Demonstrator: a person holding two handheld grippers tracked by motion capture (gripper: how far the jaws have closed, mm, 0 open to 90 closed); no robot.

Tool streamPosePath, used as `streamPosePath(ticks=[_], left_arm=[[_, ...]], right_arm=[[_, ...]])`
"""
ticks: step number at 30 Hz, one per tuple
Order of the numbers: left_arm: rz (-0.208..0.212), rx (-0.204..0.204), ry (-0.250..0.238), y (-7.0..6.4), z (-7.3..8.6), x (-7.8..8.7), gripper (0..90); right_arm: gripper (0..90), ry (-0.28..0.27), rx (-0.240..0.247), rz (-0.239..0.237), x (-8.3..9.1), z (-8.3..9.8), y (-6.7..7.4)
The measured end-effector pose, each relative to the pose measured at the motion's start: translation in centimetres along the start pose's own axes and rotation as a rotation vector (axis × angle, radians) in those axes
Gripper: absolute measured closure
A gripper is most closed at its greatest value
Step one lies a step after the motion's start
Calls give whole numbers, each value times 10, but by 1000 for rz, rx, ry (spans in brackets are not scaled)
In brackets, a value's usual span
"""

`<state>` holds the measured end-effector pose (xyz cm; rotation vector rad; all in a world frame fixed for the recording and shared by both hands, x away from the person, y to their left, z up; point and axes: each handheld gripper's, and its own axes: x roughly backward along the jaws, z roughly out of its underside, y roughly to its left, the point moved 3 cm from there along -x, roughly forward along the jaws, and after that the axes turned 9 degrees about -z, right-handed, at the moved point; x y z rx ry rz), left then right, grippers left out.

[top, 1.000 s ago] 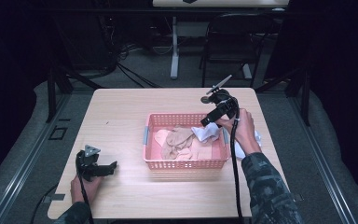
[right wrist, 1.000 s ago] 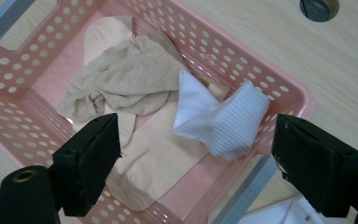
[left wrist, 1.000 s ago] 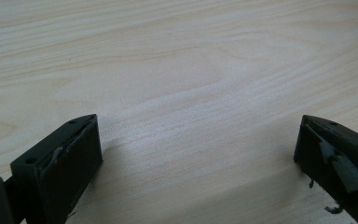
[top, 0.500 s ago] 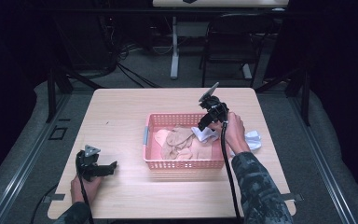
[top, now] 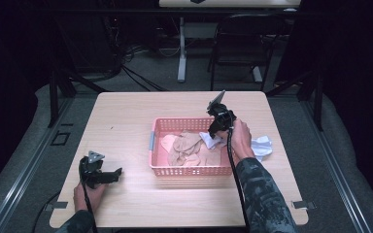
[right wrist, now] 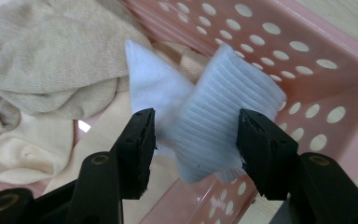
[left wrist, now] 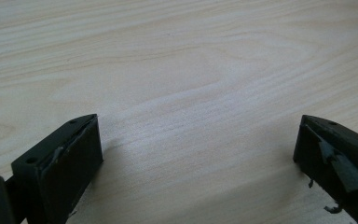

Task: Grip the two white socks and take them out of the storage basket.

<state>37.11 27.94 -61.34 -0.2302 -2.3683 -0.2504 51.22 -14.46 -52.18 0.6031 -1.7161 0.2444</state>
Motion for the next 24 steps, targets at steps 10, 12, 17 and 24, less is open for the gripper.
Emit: streamPosePath(ticks=[10,12,17,24], left_arm=[[0,1,0,0,0,0,8],[0,1,0,0,0,0,9],[1,1,1,0,0,0,9],[0,0,0,0,0,0,9]], right_arm=[[657,3,-13,43,-15,-1,-1],[740,24,-8,36,-16,1,-2],[832,7,-6,-8,-11,5,-2],[837,-72,-2,-67,24,12,2]])
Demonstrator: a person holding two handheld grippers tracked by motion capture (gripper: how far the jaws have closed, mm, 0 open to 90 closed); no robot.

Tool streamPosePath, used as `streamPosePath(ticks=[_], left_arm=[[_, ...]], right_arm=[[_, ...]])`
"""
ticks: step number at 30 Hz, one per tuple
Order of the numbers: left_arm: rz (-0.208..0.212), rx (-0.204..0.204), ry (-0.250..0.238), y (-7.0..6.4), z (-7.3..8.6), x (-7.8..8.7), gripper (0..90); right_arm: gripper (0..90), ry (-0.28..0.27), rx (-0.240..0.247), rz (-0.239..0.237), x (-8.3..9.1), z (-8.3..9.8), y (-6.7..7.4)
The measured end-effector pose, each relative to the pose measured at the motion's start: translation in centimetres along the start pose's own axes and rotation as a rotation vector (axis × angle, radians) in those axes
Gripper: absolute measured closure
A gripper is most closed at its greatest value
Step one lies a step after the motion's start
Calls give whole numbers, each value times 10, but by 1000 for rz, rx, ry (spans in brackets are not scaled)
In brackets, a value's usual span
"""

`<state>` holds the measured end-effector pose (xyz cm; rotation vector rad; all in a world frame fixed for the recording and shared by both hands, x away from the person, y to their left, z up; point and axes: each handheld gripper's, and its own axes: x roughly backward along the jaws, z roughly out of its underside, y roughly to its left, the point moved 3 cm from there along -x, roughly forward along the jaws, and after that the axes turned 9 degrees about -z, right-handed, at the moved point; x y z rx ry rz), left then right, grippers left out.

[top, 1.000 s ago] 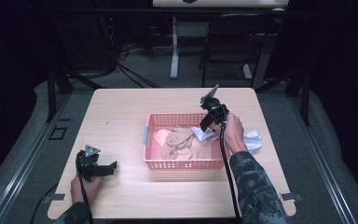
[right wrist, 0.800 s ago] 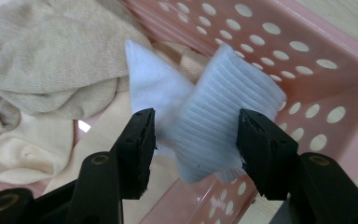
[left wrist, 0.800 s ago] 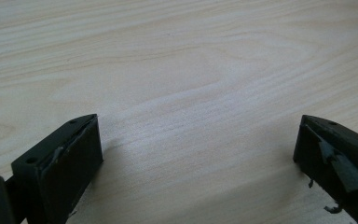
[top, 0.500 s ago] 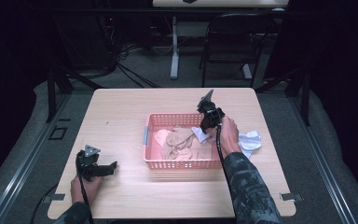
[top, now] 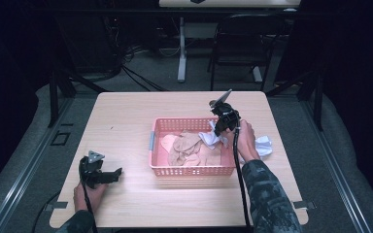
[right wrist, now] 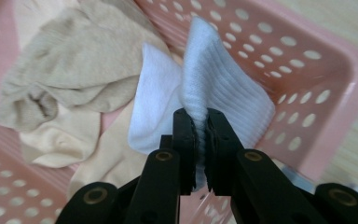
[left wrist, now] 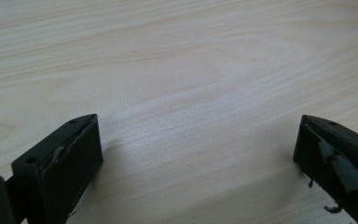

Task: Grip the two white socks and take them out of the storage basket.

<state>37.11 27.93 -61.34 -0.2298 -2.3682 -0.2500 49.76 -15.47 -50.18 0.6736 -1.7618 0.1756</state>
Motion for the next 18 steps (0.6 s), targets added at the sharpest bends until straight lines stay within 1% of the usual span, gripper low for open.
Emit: streamPosePath(ticks=[2,3,4,5,6,7,8,9,10,12,13,14,16,17,18], left_arm=[[0,-1,0,0,0,0,9],[0,0,0,0,0,0,9],[0,0,0,0,0,0,9],[0,-1,0,0,0,0,9],[0,-1,0,0,0,0,9],[0,0,0,0,0,0,9],[0,0,0,0,0,0,9],[0,0,0,0,0,0,9],[0,0,1,0,0,0,9],[-1,1,0,0,0,0,9],[0,0,0,0,0,0,9],[0,0,0,0,0,0,9],[0,1,0,0,0,0,9],[0,1,0,0,0,0,9],[0,1,0,0,0,0,9]], right_arm=[[837,-19,14,-5,11,1,3],[837,-22,10,-11,15,2,4],[837,-41,20,-25,21,2,5],[837,-43,16,-28,24,2,6],[837,-52,28,-59,28,1,6],[837,-74,22,-74,32,1,8],[838,-78,24,-72,35,1,10],[838,-82,33,-82,40,0,11],[838,-97,31,-90,43,-1,13],[838,-108,39,-95,51,-3,16],[838,-120,38,-107,54,-4,18],[839,-125,51,-105,58,-5,19],[839,-140,49,-131,64,-7,23],[839,-140,49,-131,64,-7,23],[839,-147,51,-136,68,-9,25]])
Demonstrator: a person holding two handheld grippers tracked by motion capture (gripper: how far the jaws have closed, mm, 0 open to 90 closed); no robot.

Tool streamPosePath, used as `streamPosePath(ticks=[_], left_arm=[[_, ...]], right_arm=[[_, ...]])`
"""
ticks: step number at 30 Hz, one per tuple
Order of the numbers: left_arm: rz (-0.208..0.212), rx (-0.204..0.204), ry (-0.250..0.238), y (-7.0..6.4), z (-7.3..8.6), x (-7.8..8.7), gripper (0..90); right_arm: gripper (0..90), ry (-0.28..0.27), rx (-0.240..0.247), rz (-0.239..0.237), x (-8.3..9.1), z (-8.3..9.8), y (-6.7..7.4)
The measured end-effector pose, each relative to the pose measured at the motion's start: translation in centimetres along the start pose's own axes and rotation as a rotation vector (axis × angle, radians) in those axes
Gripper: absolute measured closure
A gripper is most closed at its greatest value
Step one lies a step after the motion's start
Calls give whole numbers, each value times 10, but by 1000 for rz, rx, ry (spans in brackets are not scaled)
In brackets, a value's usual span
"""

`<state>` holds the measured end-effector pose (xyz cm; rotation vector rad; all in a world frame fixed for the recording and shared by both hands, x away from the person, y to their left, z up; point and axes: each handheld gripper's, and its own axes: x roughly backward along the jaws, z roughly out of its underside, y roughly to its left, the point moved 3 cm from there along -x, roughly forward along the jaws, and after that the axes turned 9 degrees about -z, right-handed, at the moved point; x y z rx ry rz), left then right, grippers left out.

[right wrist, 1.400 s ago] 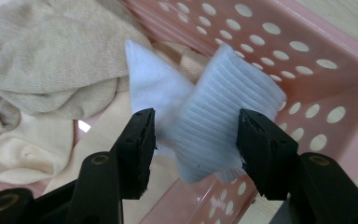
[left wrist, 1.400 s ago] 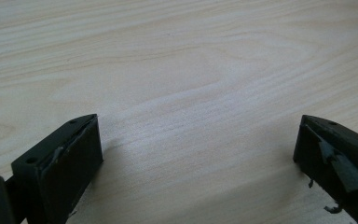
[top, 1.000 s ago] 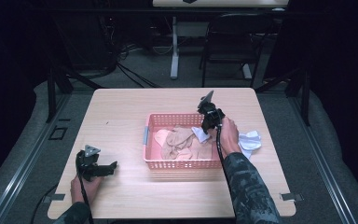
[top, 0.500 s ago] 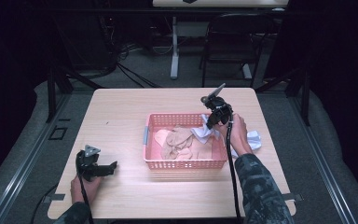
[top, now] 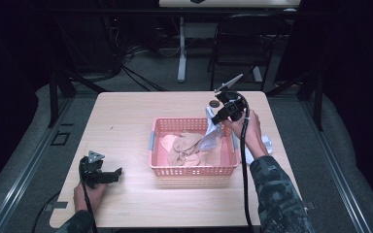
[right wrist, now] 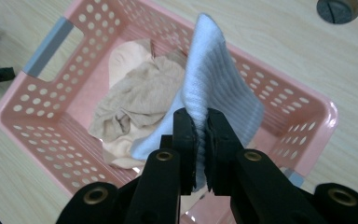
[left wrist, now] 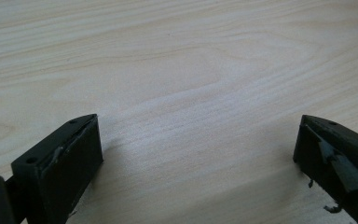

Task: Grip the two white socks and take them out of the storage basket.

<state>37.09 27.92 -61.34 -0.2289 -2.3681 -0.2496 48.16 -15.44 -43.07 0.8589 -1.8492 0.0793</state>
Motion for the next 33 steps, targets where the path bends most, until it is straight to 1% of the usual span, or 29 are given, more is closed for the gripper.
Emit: streamPosePath(ticks=[1,2,4,5,7,8,9,10,11,12,15,18,20,22,25,30,32,33], left_arm=[[0,0,0,0,0,0,9],[0,0,0,0,0,0,9],[0,1,1,0,0,0,9],[0,1,1,0,0,0,9],[0,0,0,0,0,0,9],[0,0,0,0,0,0,9],[0,0,0,0,0,0,9],[0,1,-1,0,0,0,9],[0,1,0,0,0,0,9],[0,1,3,0,0,0,9],[0,-3,6,0,0,0,9],[0,-2,5,0,0,0,9],[0,-2,5,0,0,0,8],[0,2,4,0,0,0,9],[-1,2,3,0,0,0,9],[-1,5,3,0,0,0,9],[-2,6,2,0,0,0,8],[-2,7,2,0,0,0,8]], right_arm=[[839,-14,-3,-10,3,-2,3],[839,-13,9,-1,9,-4,5],[839,-22,10,-4,11,-5,7],[839,-17,13,-5,14,-6,8],[839,-30,17,-7,20,-9,10],[839,-33,23,-6,26,-12,12],[839,-39,20,-6,29,-13,12],[839,-39,20,-6,29,-13,12],[839,-51,19,-13,32,-14,12],[839,-48,20,-6,36,-16,12],[839,-60,25,-6,43,-21,15],[839,-76,30,-22,51,-25,19],[839,-79,32,-20,53,-26,21],[839,-77,34,-9,56,-28,23],[839,-85,42,-1,65,-29,24],[839,-105,34,5,79,-27,23],[839,-121,26,-7,87,-25,21],[839,-125,23,2,91,-24,19]])
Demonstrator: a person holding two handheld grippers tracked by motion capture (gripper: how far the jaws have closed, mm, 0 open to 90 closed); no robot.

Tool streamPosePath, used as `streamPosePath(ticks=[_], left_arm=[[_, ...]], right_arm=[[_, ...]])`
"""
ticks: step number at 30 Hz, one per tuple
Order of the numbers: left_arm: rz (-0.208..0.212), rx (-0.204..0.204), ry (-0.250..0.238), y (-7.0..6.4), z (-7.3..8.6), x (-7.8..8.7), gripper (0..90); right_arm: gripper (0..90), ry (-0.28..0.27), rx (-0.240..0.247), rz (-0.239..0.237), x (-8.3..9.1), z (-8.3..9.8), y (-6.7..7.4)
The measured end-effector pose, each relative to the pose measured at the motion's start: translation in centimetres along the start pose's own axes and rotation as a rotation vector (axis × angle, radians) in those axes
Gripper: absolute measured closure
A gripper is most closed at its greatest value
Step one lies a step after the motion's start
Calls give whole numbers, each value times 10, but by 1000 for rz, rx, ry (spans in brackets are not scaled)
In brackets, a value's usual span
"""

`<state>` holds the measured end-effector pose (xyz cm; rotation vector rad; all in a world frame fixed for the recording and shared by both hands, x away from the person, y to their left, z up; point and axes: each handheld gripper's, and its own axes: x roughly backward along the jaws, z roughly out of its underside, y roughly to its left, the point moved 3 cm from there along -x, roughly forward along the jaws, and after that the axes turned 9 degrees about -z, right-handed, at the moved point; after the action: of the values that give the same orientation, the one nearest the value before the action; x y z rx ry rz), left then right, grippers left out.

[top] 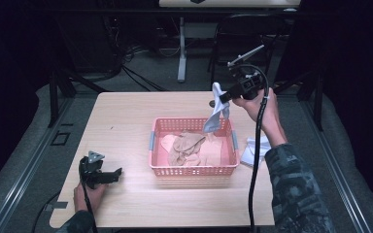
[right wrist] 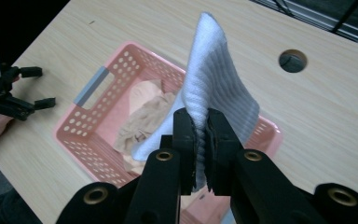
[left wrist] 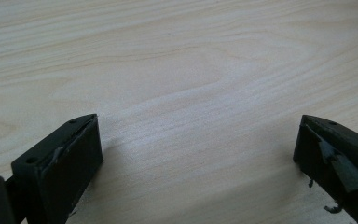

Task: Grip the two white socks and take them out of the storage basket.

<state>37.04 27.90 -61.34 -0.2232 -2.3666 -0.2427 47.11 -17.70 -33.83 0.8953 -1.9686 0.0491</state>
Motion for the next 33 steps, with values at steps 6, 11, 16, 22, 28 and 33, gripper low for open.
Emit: streamPosePath(ticks=[6,11,16,22,28,33], left_arm=[[0,-1,2,0,0,0,8],[-1,1,2,0,0,0,9],[-1,1,3,0,0,0,9],[-1,4,1,0,0,0,9],[-1,4,2,0,0,0,9],[-1,2,3,0,0,0,9]], right_arm=[[839,-28,-27,23,22,9,-13],[839,-57,-43,32,41,21,-23],[839,-59,-65,74,57,35,-36],[839,-69,-88,126,72,54,-54],[839,-52,-144,167,72,78,-77],[837,-24,-183,175,57,101,-93]])
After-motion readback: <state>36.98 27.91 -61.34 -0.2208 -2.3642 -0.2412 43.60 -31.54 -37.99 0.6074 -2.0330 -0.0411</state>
